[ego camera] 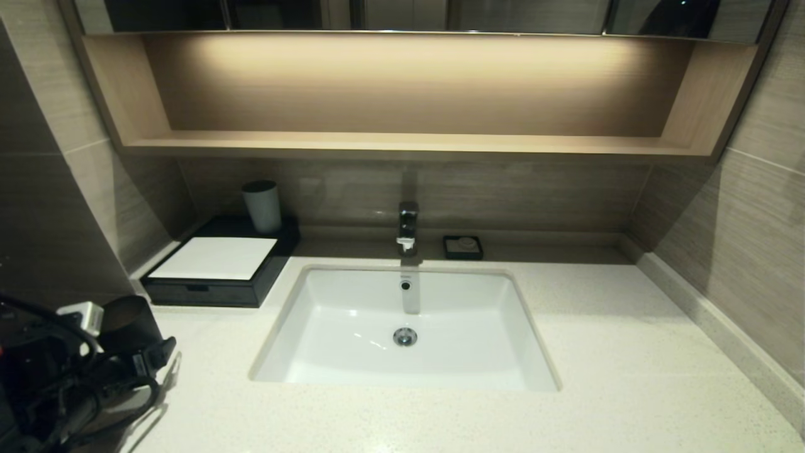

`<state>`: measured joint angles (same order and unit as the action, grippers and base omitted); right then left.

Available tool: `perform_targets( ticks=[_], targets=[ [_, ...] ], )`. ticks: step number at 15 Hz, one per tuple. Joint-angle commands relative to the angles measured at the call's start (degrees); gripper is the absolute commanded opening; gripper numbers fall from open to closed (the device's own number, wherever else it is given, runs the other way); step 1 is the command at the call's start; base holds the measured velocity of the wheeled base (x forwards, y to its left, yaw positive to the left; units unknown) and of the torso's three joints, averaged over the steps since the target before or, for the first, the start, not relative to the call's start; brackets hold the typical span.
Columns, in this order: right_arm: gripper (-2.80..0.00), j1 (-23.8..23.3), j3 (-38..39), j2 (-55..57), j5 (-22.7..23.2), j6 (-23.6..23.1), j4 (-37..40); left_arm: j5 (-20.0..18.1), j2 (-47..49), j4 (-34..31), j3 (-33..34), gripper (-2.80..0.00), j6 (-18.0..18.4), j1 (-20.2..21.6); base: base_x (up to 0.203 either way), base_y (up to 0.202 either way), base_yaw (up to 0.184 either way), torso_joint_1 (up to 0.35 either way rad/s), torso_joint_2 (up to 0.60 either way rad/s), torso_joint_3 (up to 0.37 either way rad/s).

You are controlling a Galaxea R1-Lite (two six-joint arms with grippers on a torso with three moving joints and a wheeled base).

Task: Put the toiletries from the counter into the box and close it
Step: Pick up the cup

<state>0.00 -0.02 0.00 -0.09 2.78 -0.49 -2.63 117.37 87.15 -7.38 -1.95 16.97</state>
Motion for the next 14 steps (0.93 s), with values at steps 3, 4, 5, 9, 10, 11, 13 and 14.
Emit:
perform_targets(
  ticks=[3,4,5,9,10,11,13,14],
  targets=[
    [-2.80,0.00,-0.06,0.09,0.00,0.03,-0.04,0.00,0.31,0.51,-0.45,0.00,-0.07,-0.01,0.000,0.000,0.000,0.000,0.00,0.000],
    [-2.80,0.00,0.02,0.09,0.00,0.03,-0.04,0.00,0.40,0.51,-0.36,0.00,-0.01,-0.01,0.000,0.000,0.000,0.000,0.00,0.000],
    [-2.80,0.00,0.02,0.09,0.00,0.03,-0.02,-0.09,0.52,0.51,-0.36,0.00,-0.07,-0.01,0.000,0.000,0.000,0.000,0.00,0.000],
    [-2.80,0.00,0.01,0.09,0.00,0.03,-0.04,-0.09,1.37,0.51,-0.36,0.00,-0.25,-0.01,0.000,0.000,0.000,0.000,0.00,0.000],
    [-2.80,0.00,-0.02,0.09,0.00,0.03,-0.04,-0.09,1.37,0.51,-0.36,0.00,-0.25,-0.01,0.000,0.000,0.000,0.000,0.00,0.000],
    [-2.80,0.00,0.02,0.09,0.00,0.03,-0.04,-0.09,1.37,0.51,-0.36,0.00,-0.25,-0.01,0.000,0.000,0.000,0.000,0.00,0.000],
    [-2.80,0.00,0.02,0.09,0.00,0.03,-0.04,-0.09,1.46,0.51,-0.36,0.00,-0.25,-0.01,0.000,0.000,0.000,0.000,0.00,0.000],
    [-2.80,0.00,0.02,0.09,0.00,0.03,-0.04,-0.09,1.46,0.51,-0.36,0.00,-0.25,-0.01,0.000,0.000,0.000,0.000,0.00,0.000]
  ],
)
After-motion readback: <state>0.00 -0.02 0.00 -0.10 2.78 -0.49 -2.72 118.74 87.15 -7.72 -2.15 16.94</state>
